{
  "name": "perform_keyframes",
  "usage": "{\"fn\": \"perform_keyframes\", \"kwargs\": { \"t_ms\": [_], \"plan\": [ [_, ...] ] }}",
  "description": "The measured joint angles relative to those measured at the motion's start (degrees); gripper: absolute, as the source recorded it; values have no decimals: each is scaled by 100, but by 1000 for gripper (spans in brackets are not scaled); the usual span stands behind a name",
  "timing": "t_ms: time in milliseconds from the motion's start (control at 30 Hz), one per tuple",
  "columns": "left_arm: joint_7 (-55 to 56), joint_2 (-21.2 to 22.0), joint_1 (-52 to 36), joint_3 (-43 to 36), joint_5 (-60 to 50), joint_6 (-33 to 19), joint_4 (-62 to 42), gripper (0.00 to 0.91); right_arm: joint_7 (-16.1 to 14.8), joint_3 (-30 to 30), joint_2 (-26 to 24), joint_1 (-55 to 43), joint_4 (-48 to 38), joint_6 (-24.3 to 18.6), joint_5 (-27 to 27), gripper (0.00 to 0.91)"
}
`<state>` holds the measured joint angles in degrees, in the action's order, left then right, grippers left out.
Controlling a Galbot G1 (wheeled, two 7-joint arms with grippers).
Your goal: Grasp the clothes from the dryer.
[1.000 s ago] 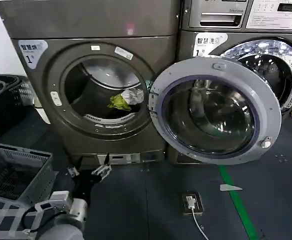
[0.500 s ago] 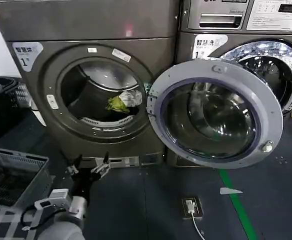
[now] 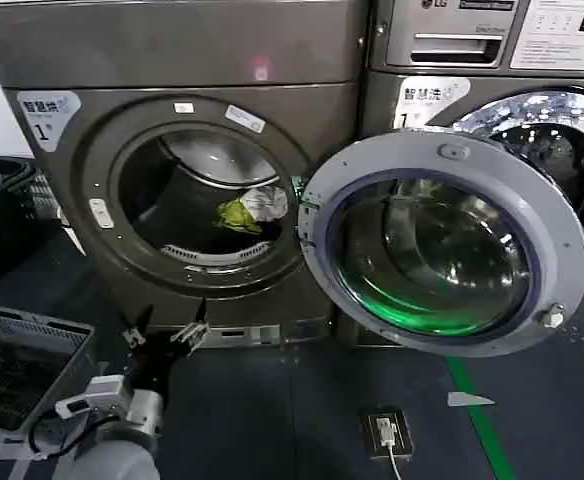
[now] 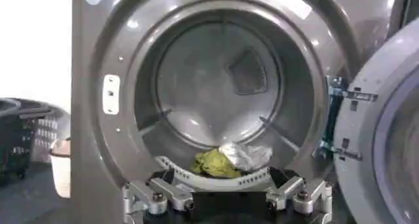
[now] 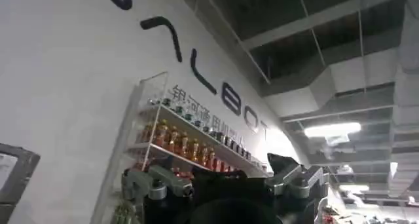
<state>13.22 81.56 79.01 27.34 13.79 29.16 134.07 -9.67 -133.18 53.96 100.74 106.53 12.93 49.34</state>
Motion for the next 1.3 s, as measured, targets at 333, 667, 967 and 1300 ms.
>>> {"fn": "perform_keyframes", "kwargs": {
  "t_ms": [333,667,967,1300],
  "plan": [
    [-10,-9,-8,20,4,0,7,907,-1,5,37,1,20,-29,0,907],
    [-25,18,-31,51,7,0,-35,907,-7,49,66,-25,46,-43,-2,907],
    [-24,21,-14,45,3,0,-47,907,-21,101,71,-71,66,-44,-5,907],
    [-29,15,-6,62,1,-2,-44,907,-40,153,76,-102,117,-45,-6,907]
  ]
}}
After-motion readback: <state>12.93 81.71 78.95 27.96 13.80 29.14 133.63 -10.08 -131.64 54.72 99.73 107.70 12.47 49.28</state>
